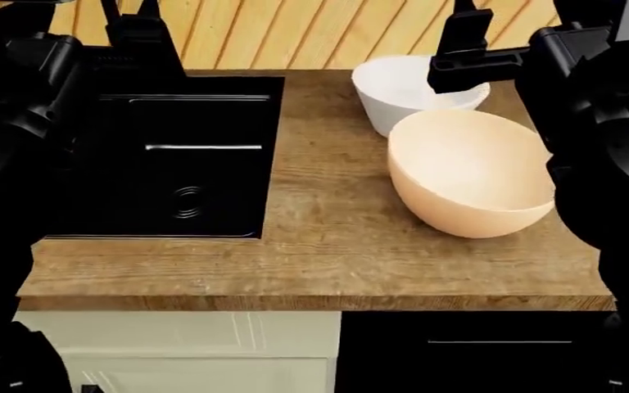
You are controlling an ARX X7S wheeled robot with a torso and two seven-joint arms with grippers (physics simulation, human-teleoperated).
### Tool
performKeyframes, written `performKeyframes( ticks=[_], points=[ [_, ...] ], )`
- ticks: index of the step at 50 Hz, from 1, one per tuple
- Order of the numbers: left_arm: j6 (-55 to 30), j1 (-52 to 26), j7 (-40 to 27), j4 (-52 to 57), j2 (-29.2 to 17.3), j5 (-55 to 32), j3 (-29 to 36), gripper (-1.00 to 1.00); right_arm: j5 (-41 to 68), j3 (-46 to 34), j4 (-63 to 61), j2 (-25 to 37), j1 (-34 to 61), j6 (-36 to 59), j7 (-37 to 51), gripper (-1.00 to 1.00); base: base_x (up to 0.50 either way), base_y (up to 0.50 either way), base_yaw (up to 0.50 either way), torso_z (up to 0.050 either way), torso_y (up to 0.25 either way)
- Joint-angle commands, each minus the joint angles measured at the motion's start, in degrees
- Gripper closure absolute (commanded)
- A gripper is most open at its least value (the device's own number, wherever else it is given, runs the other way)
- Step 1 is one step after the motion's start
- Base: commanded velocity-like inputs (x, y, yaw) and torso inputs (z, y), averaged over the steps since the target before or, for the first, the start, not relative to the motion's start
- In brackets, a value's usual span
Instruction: Stack the bowls in the sink.
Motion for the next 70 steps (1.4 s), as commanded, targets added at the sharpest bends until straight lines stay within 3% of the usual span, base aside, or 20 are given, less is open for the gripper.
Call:
performKeyframes(
  ticks=[1,33,42,50,53,64,70],
  points=[
    [-0.91,-0.65,-0.28,0.44,-0.55,-0.54,-0.07,-1.0,0.3,-0.52,0.29,-0.04,0.81,0.41,0.27,-1.0,0.27,-0.07,0.0,0.0,0.0],
    [-2.42,-2.6,-0.78,0.51,-1.63,-1.76,0.1,-1.0,1.74,-1.04,0.71,0.48,3.5,1.72,0.52,-1.0,0.26,-0.07,0.0,0.0,0.0],
    [-6.55,-2.95,-1.48,2.8,-1.09,-4.63,-1.74,-1.0,2.75,-0.54,-0.69,0.89,4.05,3.2,0.93,-1.0,0.03,0.0,0.0,0.0,0.001],
    [-27.19,-10.04,-5.51,0.99,4.45,-19.28,-12.68,-1.0,5.51,0.83,0.97,3.63,9.26,9.45,-0.48,-1.0,0.0,0.0,0.0,0.0,0.0],
    [-27.2,-11.92,-16.63,-5.06,2.3,-34.68,-12.35,-1.0,6.87,1.32,3.01,4.27,12.45,12.65,-1.24,-1.0,0.0,0.0,0.0,0.0,0.0],
    [-23.95,-14.87,-46.26,-23.81,1.88,-74.78,-8.03,-1.0,10.91,1.46,12.43,5.59,23.71,20.21,-2.12,-1.0,0.0,0.0,0.0,0.0,0.0],
    [-17.73,-14.38,-55.09,-28.74,1.8,-90.61,-1.61,-1.0,14.33,-0.14,16.17,7.54,26.54,20.14,-0.05,-1.0,0.0,0.0,0.0,0.0,0.0]
  ],
)
